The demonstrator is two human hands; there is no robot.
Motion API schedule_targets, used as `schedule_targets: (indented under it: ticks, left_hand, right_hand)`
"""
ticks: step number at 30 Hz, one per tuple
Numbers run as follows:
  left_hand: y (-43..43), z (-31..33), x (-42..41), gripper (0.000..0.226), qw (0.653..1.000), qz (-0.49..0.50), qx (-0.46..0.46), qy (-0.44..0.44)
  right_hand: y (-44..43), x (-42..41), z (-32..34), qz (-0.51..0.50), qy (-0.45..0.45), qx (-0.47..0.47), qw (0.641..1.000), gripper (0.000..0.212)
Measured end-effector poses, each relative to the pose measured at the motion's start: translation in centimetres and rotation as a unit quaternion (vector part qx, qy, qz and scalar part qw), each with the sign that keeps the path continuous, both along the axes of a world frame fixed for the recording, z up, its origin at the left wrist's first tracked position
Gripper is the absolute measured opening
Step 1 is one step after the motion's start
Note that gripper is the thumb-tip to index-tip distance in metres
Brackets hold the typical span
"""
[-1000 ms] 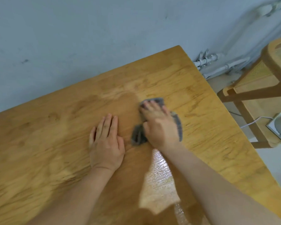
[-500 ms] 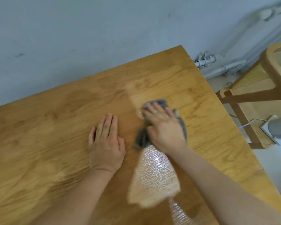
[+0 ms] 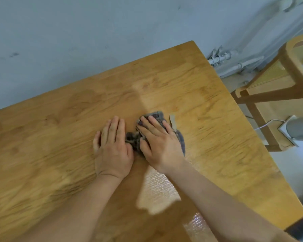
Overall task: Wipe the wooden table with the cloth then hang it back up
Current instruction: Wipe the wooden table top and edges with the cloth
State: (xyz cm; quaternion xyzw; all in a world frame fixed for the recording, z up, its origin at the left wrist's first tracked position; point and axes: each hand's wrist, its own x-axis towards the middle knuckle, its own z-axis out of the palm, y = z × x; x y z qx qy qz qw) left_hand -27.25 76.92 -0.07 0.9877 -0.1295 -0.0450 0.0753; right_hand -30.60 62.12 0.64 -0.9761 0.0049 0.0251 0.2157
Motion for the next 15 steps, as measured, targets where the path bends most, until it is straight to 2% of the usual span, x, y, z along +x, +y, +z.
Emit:
schedule_targets:
  ticks: [4, 6, 9, 11, 15]
  left_hand:
    - [-0.1, 0.2, -0.2, 0.061, 1.000, 0.001, 0.002, 0.002]
    - [-0.2, 0.2, -0.3, 0.062, 1.000, 0.004, 0.003, 0.002]
    - [-0.3, 0.2, 0.0, 0.062, 1.000, 0.009, -0.004, -0.003]
    - [-0.3, 0.2, 0.0, 0.062, 1.000, 0.008, 0.001, 0.000]
    - [-0.5, 0.7, -0.7, 0.063, 1.000, 0.014, 0.021, 0.011]
  right_hand:
    - [-9.6, -3.9, 0.2, -0.095, 0.038, -0.079, 0.992, 0.058]
    - [-11.9, -1.6, 0.2, -0.164, 0.047, -0.088, 0.981, 0.060]
    - [-10.9, 4.1, 0.0, -0.225, 0.039, -0.090, 0.970, 0.058]
    - [-7.9, 5.7, -0.2, -0.181, 0.034, -0.091, 0.979, 0.060]
    - [-4.4, 1.1, 0.3, 0.019, 0.018, -0.050, 0.998, 0.060]
